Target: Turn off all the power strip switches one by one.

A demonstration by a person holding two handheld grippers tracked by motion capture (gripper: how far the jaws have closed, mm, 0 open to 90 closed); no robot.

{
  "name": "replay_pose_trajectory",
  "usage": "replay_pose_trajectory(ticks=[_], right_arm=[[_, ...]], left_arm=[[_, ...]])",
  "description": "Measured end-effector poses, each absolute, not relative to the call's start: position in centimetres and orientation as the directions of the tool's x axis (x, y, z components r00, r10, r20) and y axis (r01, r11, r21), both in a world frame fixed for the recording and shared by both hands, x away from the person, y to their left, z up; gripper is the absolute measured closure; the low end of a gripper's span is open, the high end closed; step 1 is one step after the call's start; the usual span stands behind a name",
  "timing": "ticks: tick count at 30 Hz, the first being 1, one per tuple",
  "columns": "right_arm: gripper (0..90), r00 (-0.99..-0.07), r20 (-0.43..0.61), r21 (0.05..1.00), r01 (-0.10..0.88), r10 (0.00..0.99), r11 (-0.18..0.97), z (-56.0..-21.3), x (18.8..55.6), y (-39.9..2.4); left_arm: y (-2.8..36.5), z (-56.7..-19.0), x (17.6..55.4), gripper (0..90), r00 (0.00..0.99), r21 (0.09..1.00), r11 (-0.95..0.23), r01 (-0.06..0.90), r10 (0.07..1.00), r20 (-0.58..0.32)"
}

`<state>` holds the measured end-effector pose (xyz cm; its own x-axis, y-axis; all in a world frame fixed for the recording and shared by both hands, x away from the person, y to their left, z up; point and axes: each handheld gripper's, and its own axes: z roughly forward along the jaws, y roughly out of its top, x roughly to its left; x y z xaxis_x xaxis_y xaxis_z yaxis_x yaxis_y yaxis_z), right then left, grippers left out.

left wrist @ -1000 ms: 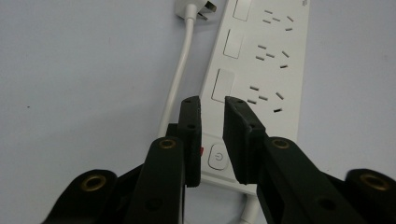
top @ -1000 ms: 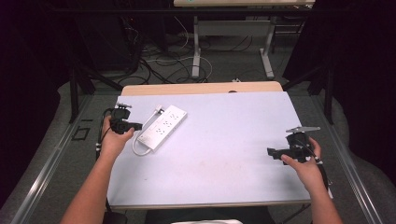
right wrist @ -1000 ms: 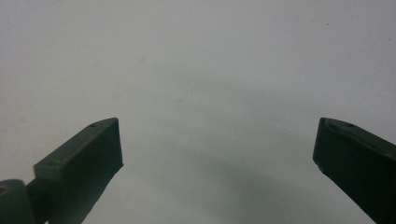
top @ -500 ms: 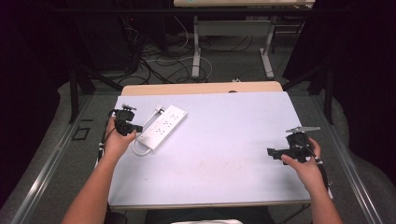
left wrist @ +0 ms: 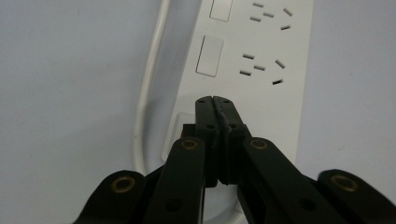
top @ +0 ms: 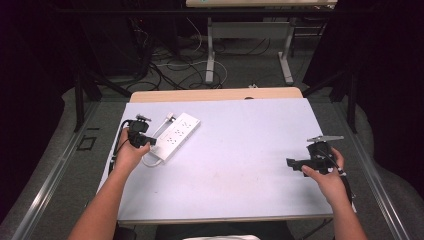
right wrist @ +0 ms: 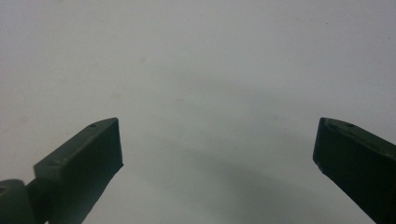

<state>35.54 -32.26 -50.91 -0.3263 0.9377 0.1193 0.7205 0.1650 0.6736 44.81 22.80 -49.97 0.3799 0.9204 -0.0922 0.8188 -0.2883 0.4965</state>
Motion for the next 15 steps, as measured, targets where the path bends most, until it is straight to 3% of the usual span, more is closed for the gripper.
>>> replay_pose_trajectory(ticks=[15], right_arm=[[0.8, -0.326, 0.118, 0.671, 0.723, 0.938, 0.167, -51.0, 35.6, -32.3]], left_arm=[[23.1, -51.3, 44.7, 90.0, 0.362, 0.485, -0.261, 0.835, 0.924, -0.125]])
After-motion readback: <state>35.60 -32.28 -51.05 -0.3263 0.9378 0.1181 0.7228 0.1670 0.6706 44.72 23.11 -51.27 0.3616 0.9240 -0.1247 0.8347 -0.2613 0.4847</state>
